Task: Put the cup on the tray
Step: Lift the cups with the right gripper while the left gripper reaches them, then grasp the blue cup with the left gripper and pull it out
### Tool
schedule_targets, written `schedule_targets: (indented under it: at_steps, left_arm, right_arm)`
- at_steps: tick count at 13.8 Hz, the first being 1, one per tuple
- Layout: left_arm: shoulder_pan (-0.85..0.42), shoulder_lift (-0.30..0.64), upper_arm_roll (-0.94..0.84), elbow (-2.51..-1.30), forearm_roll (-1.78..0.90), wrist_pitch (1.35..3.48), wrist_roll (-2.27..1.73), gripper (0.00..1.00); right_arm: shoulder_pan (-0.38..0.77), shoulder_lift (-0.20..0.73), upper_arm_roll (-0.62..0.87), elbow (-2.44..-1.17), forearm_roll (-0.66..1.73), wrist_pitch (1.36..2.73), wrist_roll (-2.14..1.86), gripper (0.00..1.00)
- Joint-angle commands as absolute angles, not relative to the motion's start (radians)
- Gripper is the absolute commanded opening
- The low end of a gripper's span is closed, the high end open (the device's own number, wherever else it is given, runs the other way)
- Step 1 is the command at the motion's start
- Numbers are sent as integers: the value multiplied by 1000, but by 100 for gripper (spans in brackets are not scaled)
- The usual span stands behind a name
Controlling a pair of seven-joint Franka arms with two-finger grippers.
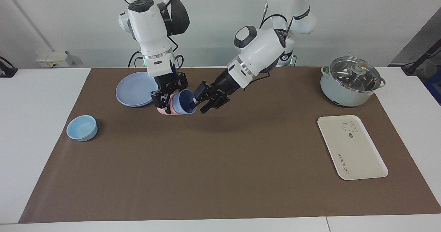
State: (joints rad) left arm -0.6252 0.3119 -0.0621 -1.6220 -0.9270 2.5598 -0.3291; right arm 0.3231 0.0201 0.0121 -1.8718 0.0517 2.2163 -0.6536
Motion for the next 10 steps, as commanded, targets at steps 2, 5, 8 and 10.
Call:
schedule_targets:
  at_steps: [2,5,8,10]
  left_arm:
    - [-669,298,-48,-1647,-905,2513,-337,35]
    - [-664,296,-46,-1638,-905,2451,-341,0]
    - [-655,298,-38,-1625,-881,2425,-345,0]
    - [-649,299,-31,-1588,-841,2363,-351,0]
  right_arm:
    - [324,15,11,-1859,21,2194,-630,0]
    - [324,15,11,-1859,21,2194,-630,0]
    - [322,15,12,-1859,21,2194,-630,0]
    - [322,15,14,-1859,21,2195,-630,0]
